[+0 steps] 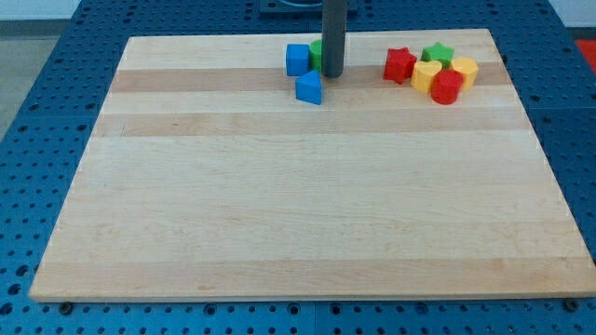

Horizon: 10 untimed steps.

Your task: Place the blue triangle into the blue cube

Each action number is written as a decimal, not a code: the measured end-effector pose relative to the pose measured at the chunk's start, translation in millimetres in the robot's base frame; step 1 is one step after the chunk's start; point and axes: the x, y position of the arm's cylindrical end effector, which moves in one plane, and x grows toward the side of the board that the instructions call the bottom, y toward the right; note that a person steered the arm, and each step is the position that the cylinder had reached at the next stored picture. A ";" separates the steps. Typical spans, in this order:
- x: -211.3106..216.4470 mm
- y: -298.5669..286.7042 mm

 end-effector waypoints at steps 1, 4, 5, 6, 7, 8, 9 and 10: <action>6.9 14.8; 102.9 21.4; 121.5 -13.2; 109.9 -21.6; 81.1 -21.6; 77.1 -21.6; 72.9 -21.6; 47.8 -21.6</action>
